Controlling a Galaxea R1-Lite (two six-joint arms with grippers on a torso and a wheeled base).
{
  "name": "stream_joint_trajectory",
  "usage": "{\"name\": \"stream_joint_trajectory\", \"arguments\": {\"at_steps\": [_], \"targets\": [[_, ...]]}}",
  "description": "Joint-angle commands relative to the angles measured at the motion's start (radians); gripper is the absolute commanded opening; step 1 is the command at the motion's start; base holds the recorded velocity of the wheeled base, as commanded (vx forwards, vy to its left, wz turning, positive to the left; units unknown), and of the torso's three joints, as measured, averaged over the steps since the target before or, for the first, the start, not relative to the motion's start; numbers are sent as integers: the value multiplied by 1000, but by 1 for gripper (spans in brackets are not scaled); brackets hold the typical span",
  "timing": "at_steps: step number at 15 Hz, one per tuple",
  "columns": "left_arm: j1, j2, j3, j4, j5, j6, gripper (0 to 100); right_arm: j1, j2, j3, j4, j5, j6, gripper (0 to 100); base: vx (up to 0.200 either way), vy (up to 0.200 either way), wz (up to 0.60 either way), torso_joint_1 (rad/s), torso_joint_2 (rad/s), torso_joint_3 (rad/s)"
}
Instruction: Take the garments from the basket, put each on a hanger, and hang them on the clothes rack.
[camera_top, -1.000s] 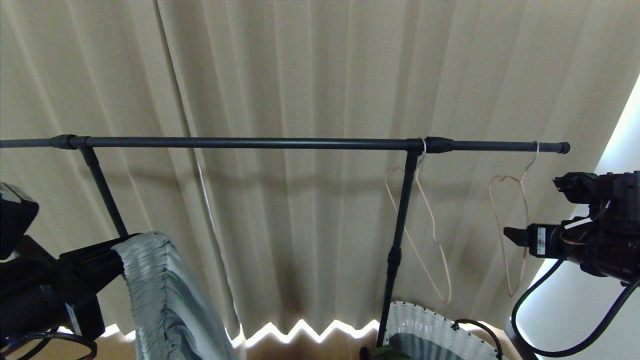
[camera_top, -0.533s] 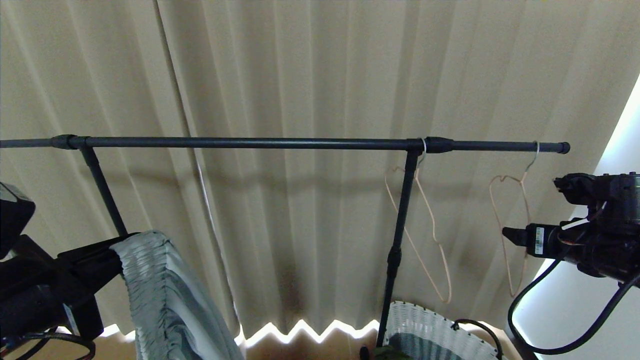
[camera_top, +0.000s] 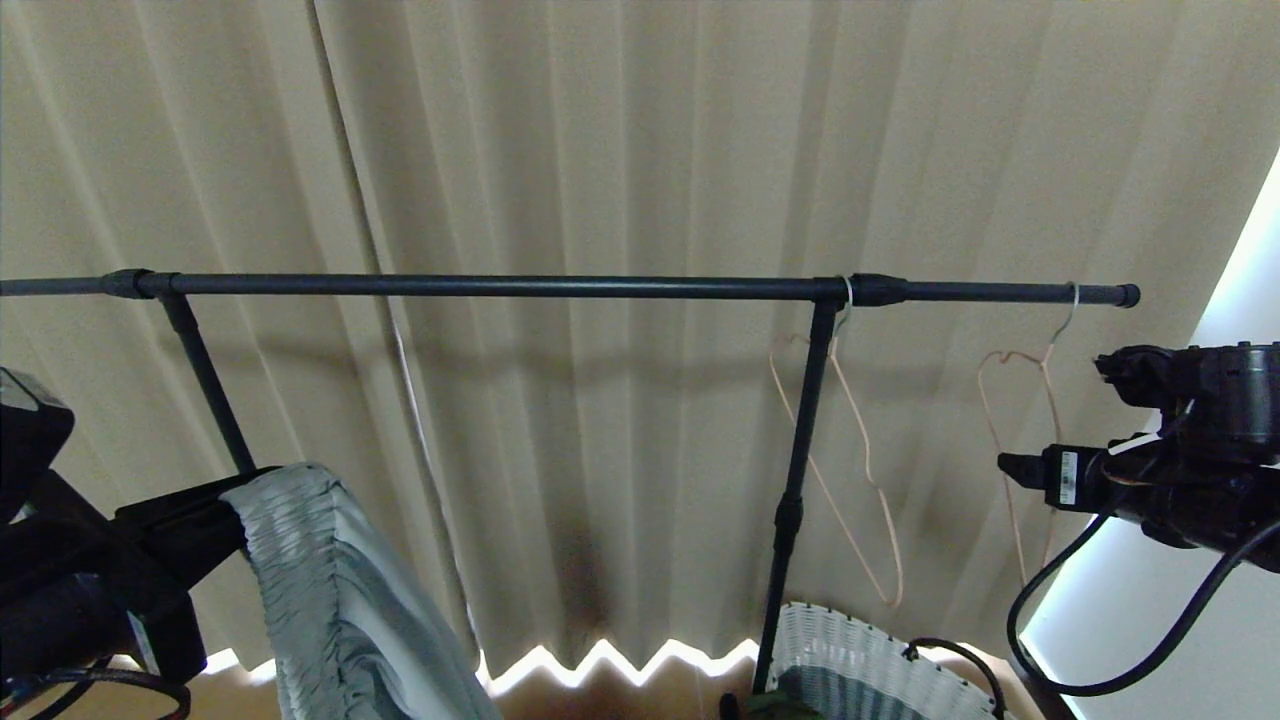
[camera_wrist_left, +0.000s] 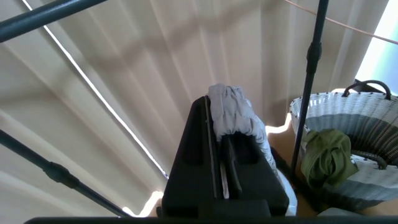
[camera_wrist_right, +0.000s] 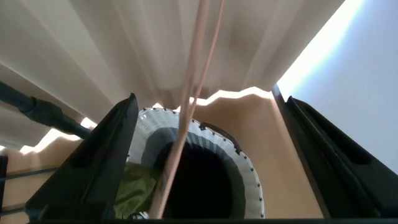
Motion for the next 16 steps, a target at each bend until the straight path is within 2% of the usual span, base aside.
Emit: {"name": "stream_joint_trajectory", "arguments": {"at_steps": [1, 3, 4, 11, 16], "targets": [[0, 0, 0, 1, 0, 1, 0, 0, 2, -4, -1, 0, -1, 100, 0, 0, 0, 0, 0, 0], [0, 0, 0, 1, 0, 1, 0, 0, 2, -9, -1, 0, -1, 100, 0, 0, 0, 0, 0, 0], [0, 0, 0, 1, 2, 2, 0, -1, 3, -9, -1, 0, 1, 0, 0, 0, 0, 0, 0, 0], [0, 0, 0, 1, 2, 2, 0, -7, -9, -2, 1, -2, -2, 0, 0, 0, 0, 0, 0, 0], [2, 2, 0, 1, 2, 4, 0, -9, -118, 21, 9, 6, -32, 0, 0, 0, 0, 0, 0, 0]]}}
